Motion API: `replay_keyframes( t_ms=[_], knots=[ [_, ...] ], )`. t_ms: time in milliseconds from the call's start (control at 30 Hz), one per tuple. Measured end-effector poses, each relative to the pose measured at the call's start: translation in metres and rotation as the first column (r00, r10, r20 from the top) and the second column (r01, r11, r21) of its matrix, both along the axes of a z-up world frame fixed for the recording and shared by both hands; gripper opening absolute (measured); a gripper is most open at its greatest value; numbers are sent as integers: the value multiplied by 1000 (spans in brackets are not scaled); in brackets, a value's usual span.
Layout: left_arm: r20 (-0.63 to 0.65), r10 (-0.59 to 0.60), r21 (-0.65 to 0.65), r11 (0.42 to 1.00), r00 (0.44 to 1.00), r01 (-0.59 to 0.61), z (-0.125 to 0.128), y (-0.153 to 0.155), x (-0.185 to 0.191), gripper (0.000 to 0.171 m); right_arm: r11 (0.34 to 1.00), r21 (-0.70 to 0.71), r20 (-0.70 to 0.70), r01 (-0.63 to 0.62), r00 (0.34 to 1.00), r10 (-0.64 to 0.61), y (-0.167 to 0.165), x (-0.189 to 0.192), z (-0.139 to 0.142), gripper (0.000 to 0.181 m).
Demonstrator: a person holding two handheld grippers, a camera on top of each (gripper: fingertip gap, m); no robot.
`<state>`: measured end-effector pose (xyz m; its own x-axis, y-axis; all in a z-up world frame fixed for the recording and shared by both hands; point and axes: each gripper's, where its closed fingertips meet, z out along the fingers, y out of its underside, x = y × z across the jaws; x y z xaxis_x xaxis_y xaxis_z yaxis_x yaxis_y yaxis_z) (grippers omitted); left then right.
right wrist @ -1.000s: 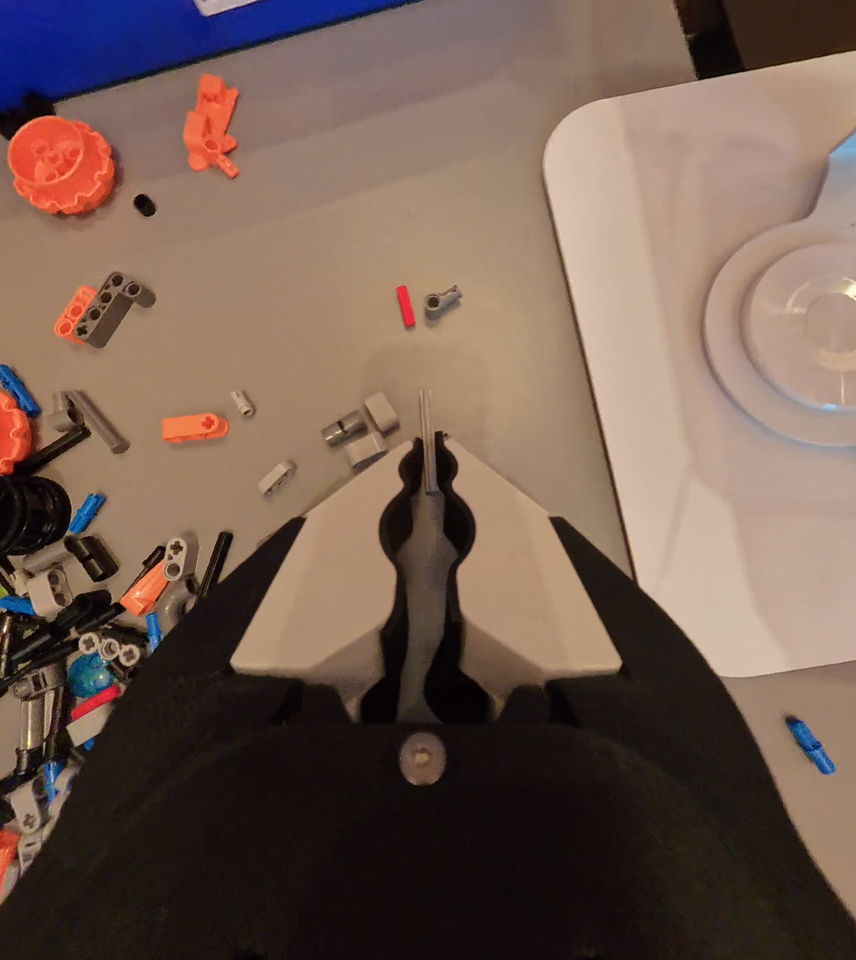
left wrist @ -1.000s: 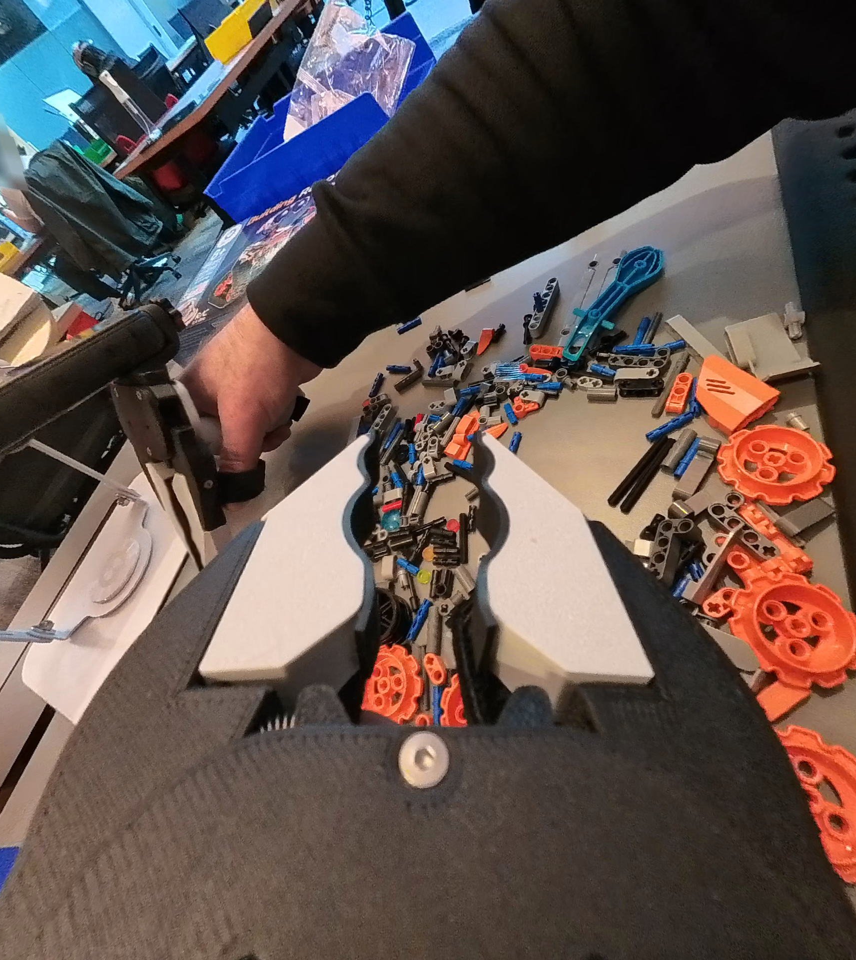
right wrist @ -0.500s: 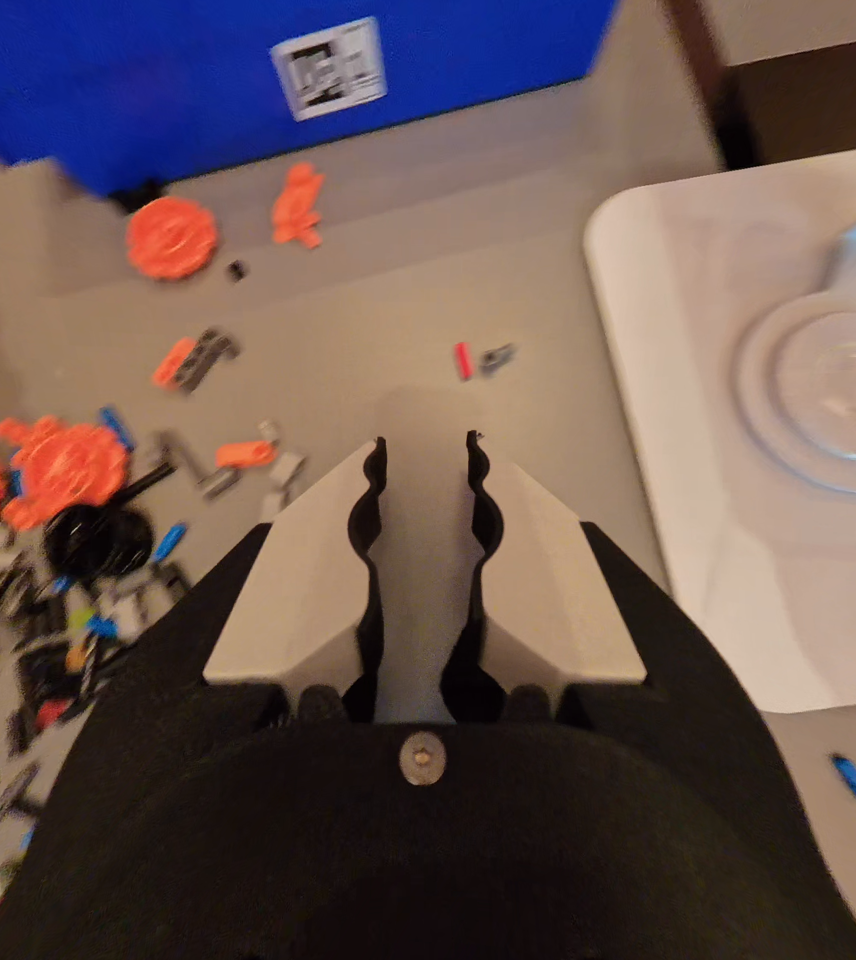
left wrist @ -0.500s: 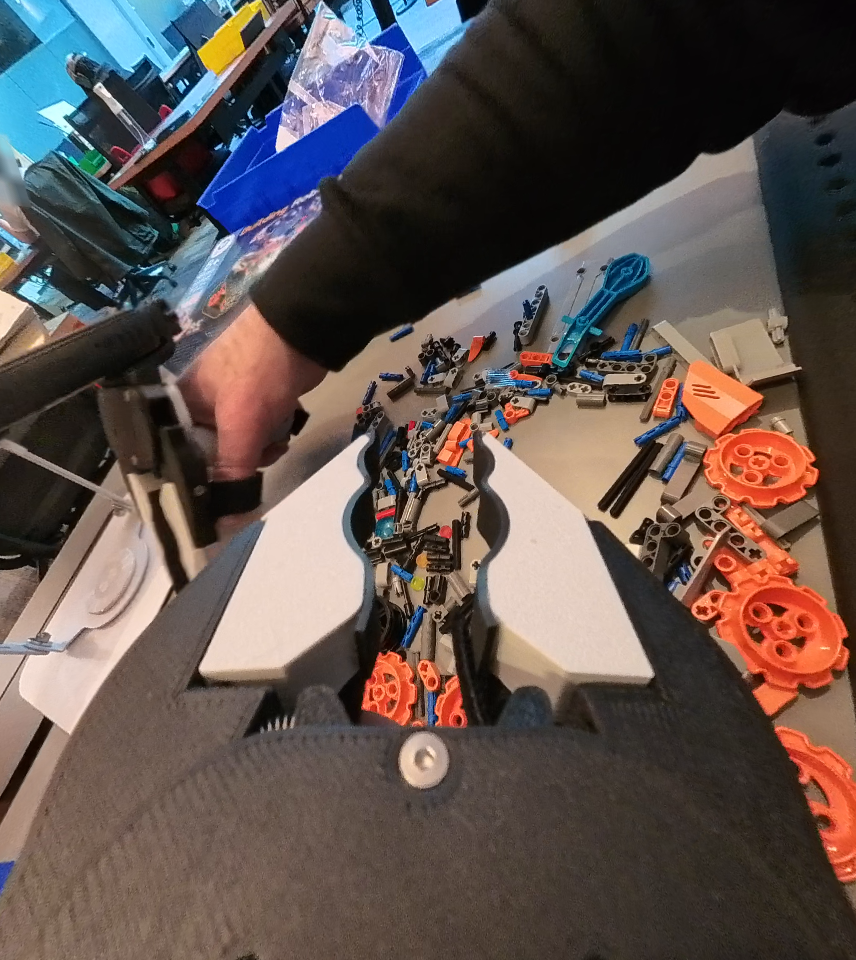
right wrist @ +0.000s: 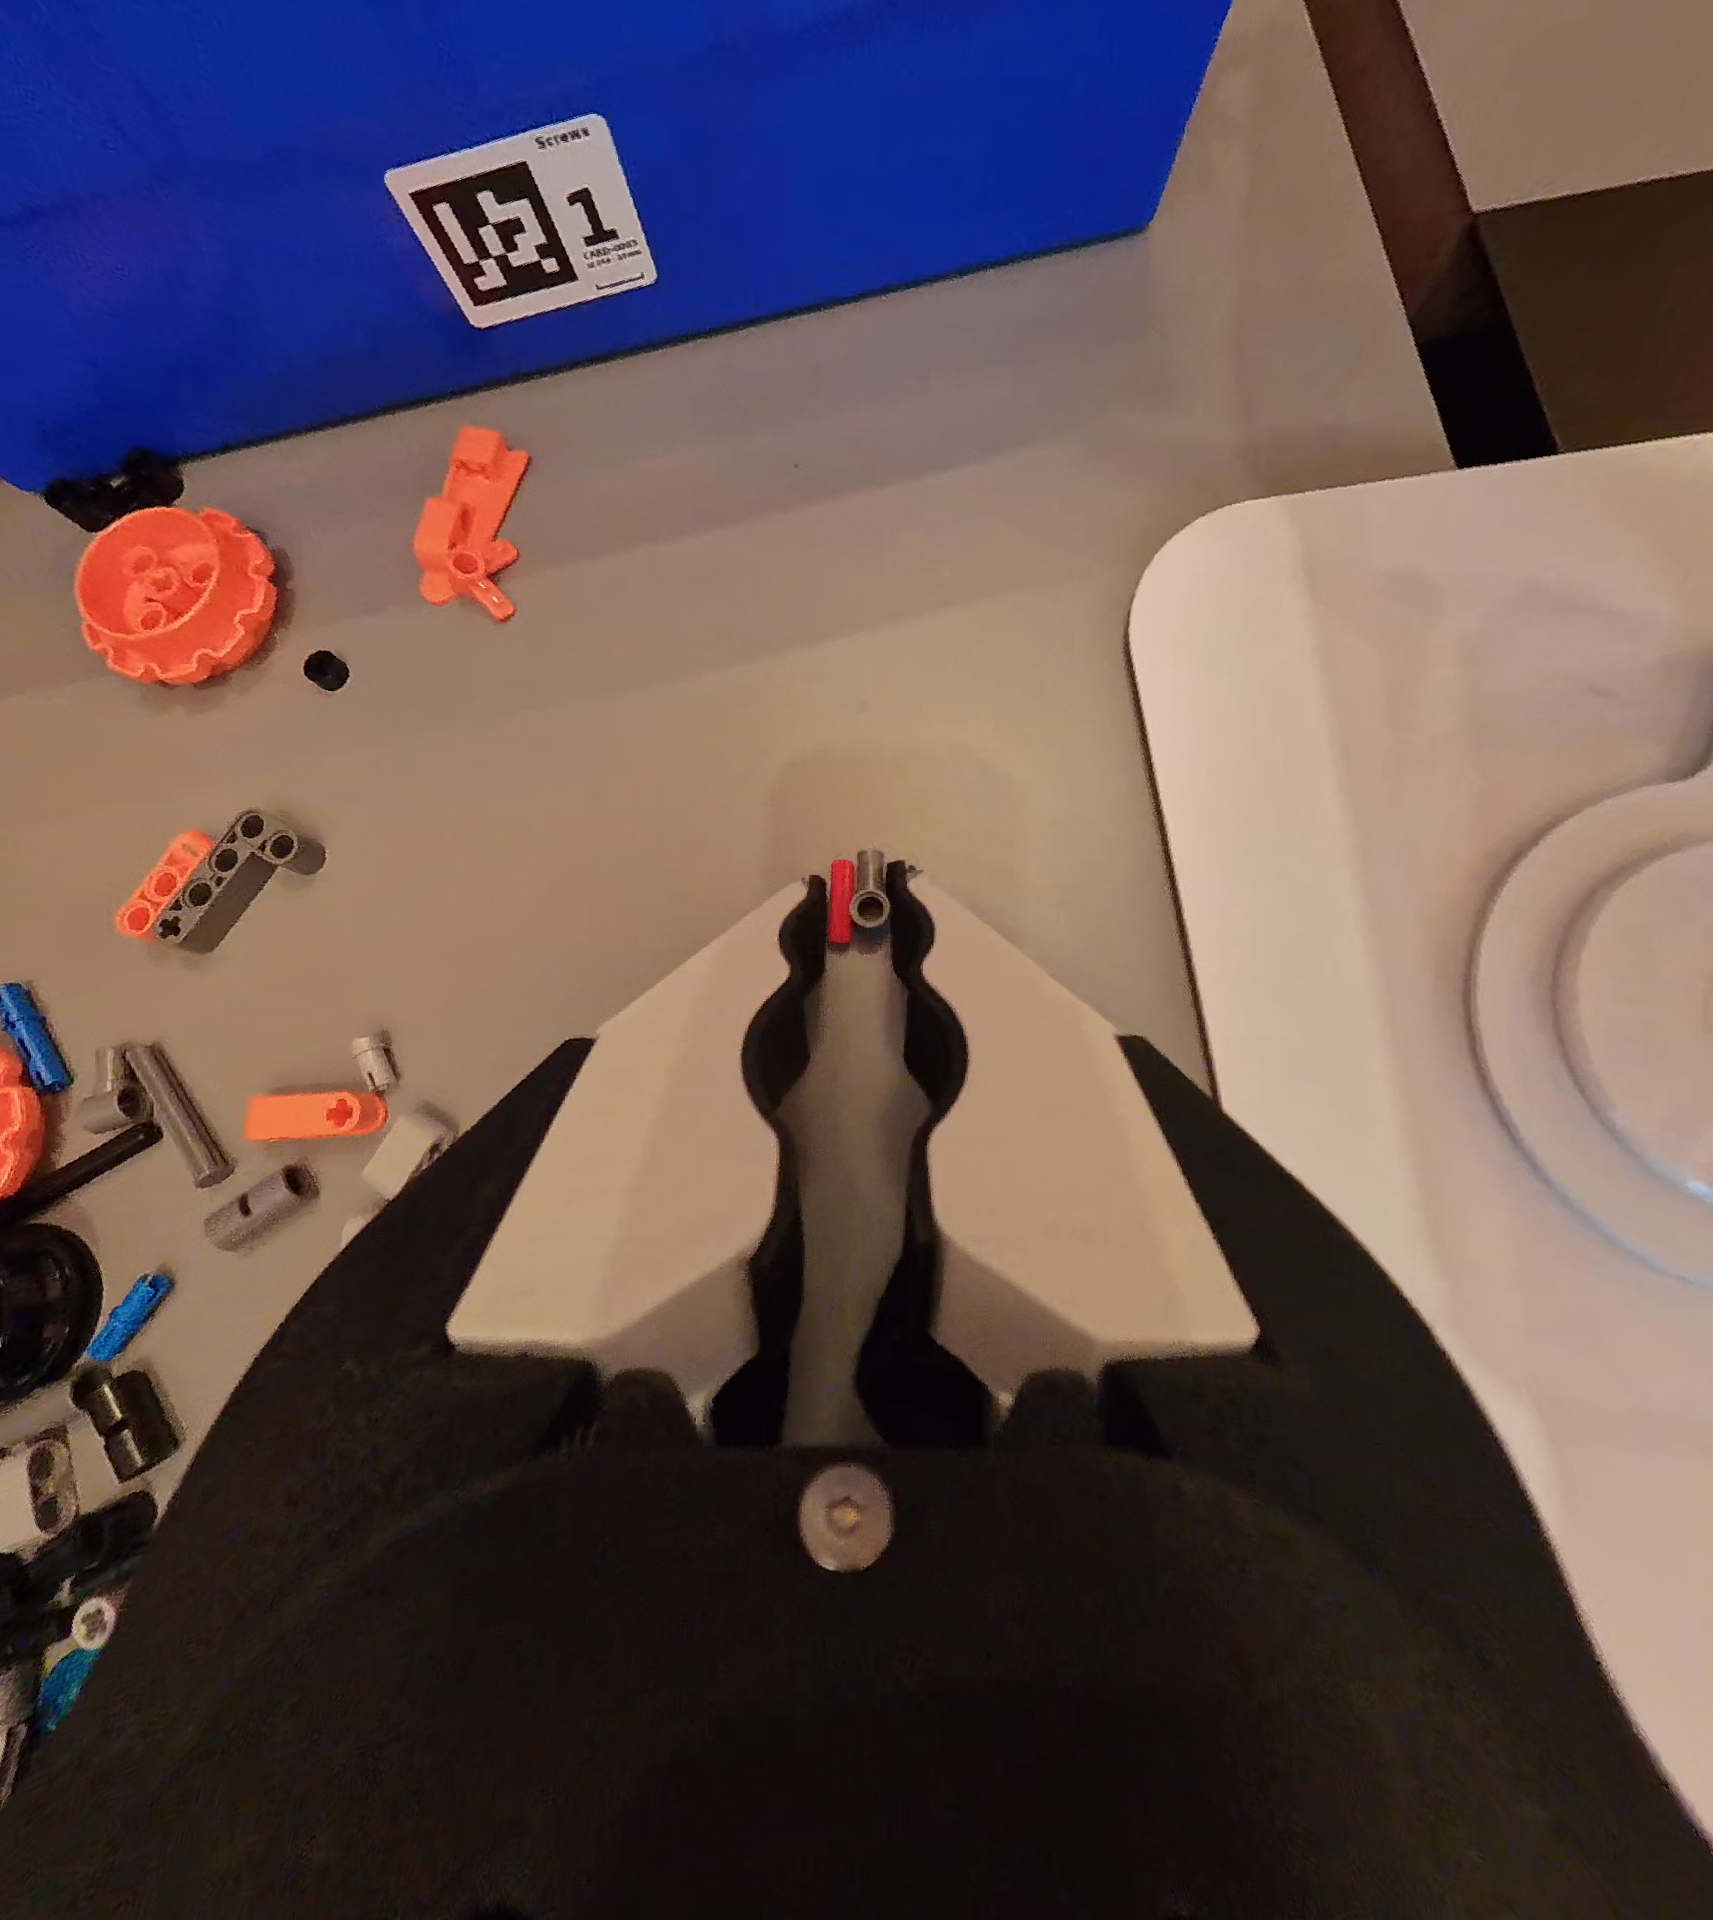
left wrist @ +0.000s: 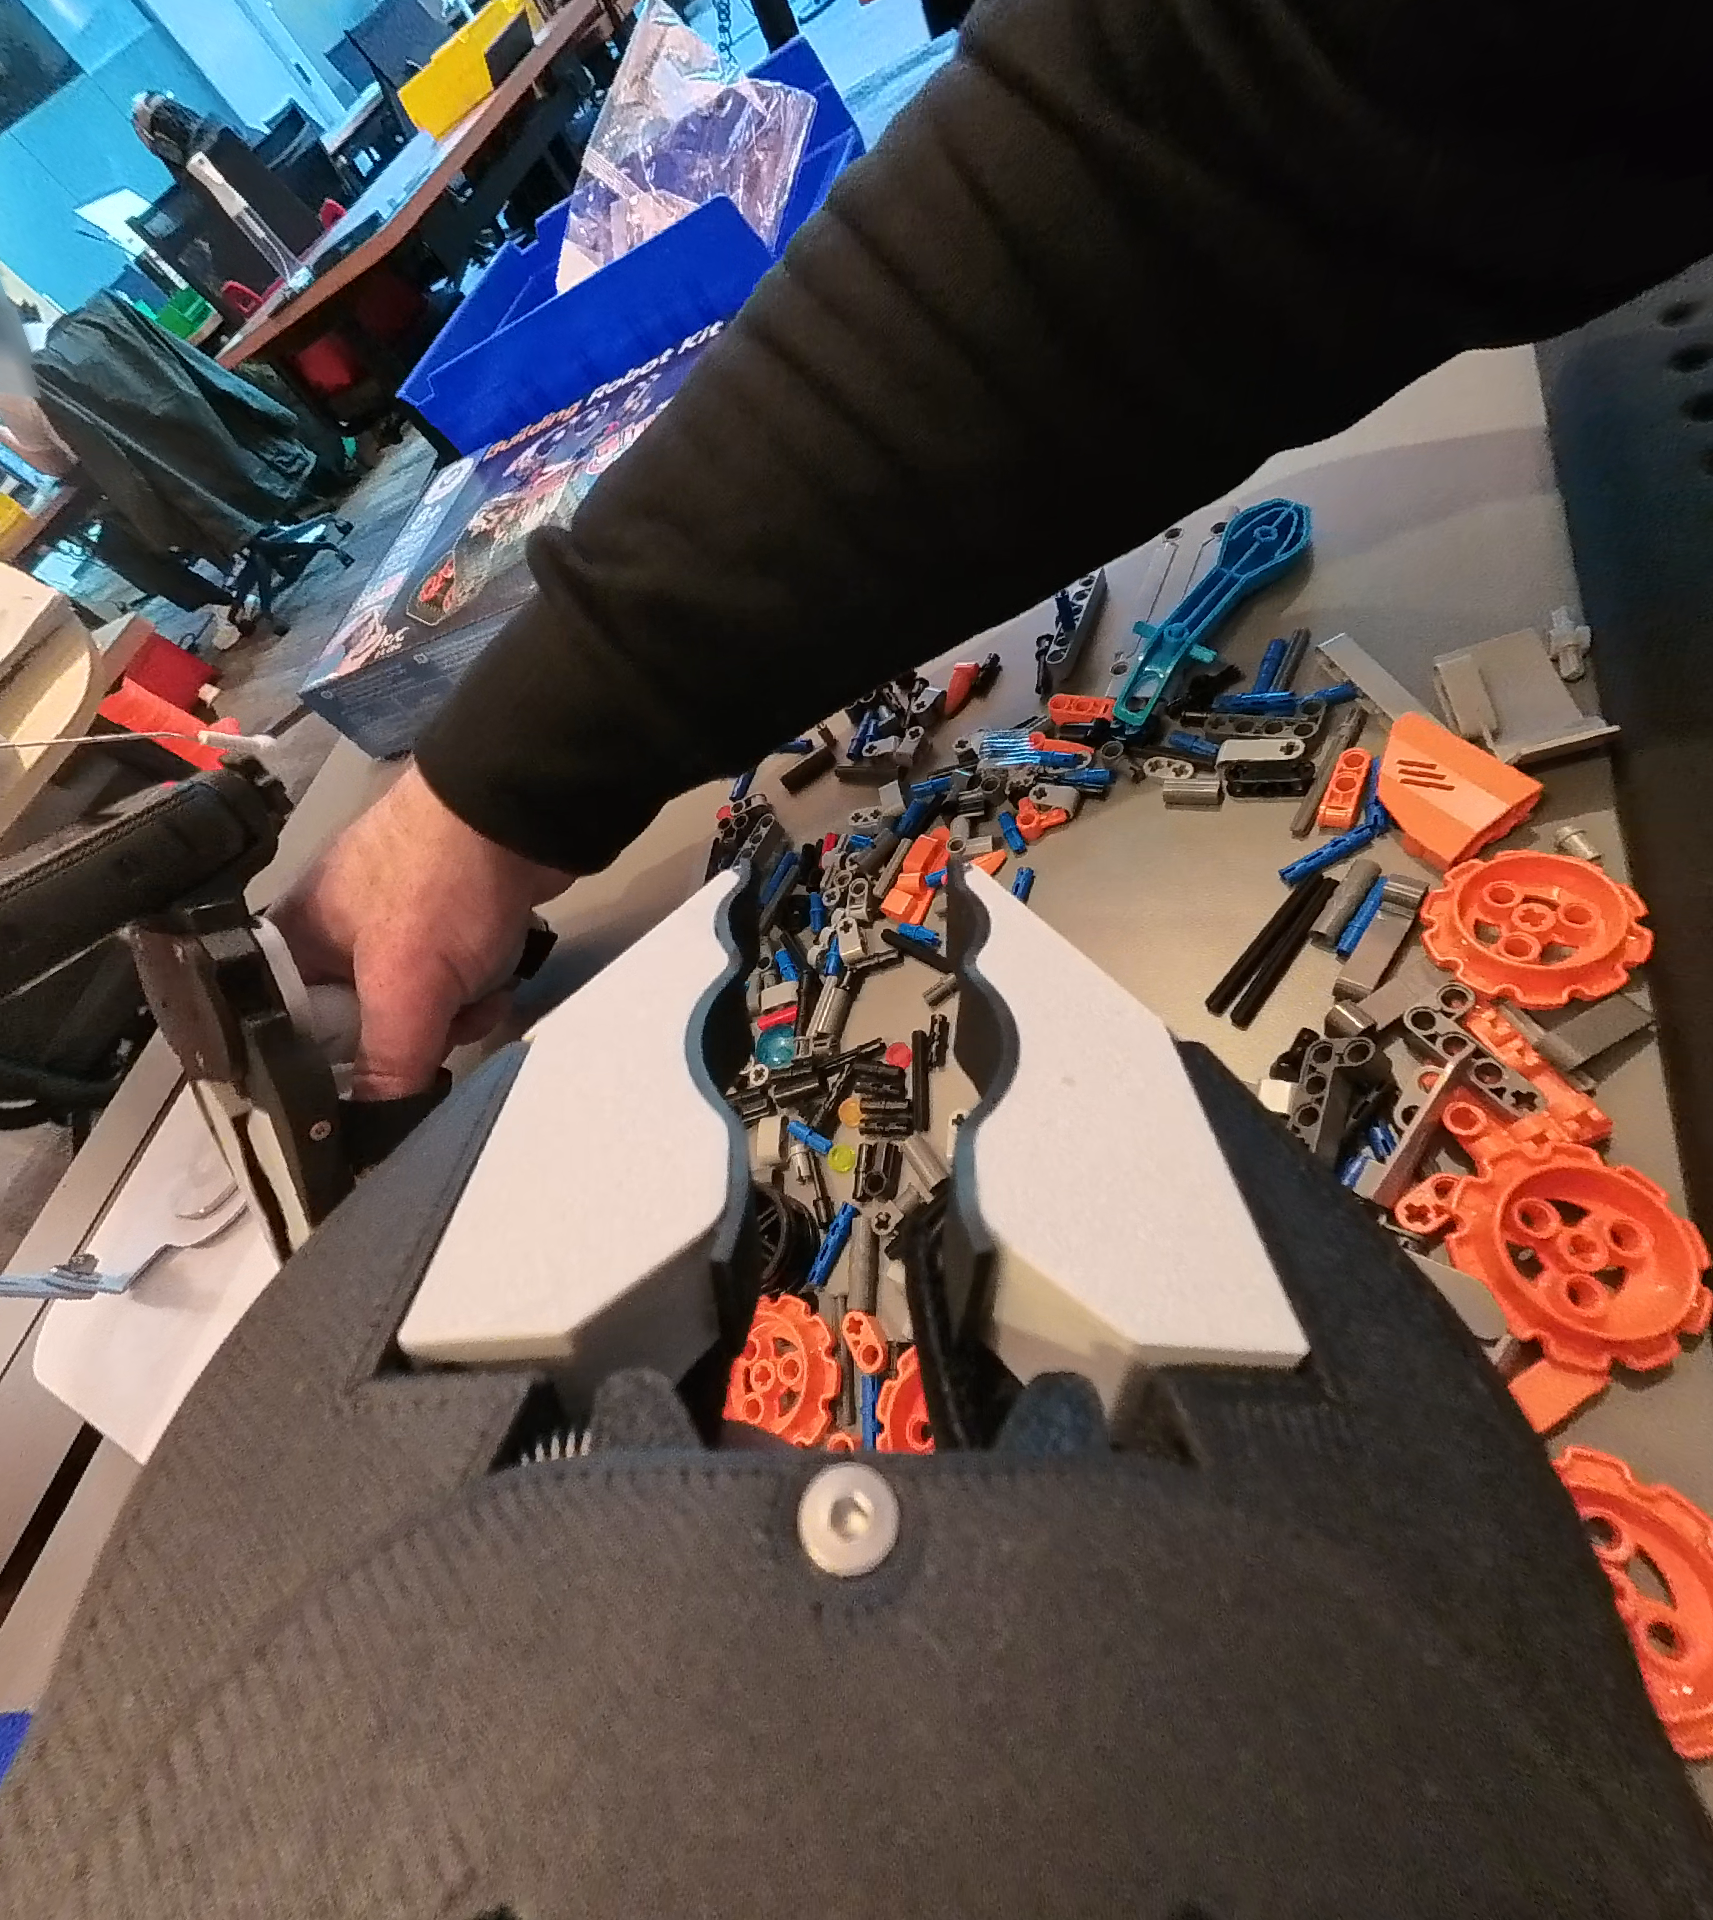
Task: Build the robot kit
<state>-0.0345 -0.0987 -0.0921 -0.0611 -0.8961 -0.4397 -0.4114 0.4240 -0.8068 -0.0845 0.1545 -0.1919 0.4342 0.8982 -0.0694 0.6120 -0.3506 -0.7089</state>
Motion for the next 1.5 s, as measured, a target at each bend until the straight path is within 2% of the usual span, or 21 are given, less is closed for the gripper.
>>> replay_keyframes(
  t_ms=[167,300,600,700,800,900,967,1000,1100,1167,1300,1400,1500],
  knots=[
    [-4,0,2,1000,1000,0,-2,0,0,33,1000,7,25,-21,999,21,-2,0,0,8],
    [-3,-3,1,1000,1000,3,-1,-1,0,33,999,-7,27,-51,998,51,-18,3,0,8],
    [4,-26,10,1000,1000,26,2,-10,1,33,971,-61,74,-232,969,236,-117,11,-1,9],
    [0,-35,13,999,999,35,1,-14,3,32,976,-43,90,-213,972,216,-131,16,3,24],
    [-1,-36,26,999,999,36,1,-14,2,32,996,24,46,-88,995,87,-122,45,28,31],
    [9,-36,17,999,999,36,4,-14,2,33,988,91,55,125,990,-130,-100,106,44,40],
    [8,-36,12,999,999,36,3,-13,2,33,943,119,32,312,948,-318,-78,146,49,41],
    [5,-37,8,999,999,37,2,-13,3,33,918,108,5,381,923,-384,-69,158,48,48],
    [-5,-37,14,999,999,37,-2,-14,4,33,861,162,0,482,872,-489,-43,176,35,53],
    [-7,-36,19,999,999,36,-2,-14,4,33,810,215,24,545,827,-562,-21,187,31,63],
    [-4,-32,18,999,999,32,-2,-12,3,33,785,174,25,595,794,-608,12,199,20,57],
    [-2,-30,18,999,1000,30,-1,-11,2,33,804,77,19,589,805,-592,22,199,3,54],
    [0,-29,14,999,1000,29,-1,-10,1,33,806,100,16,584,809,-588,33,199,-1,47]
  ],
)
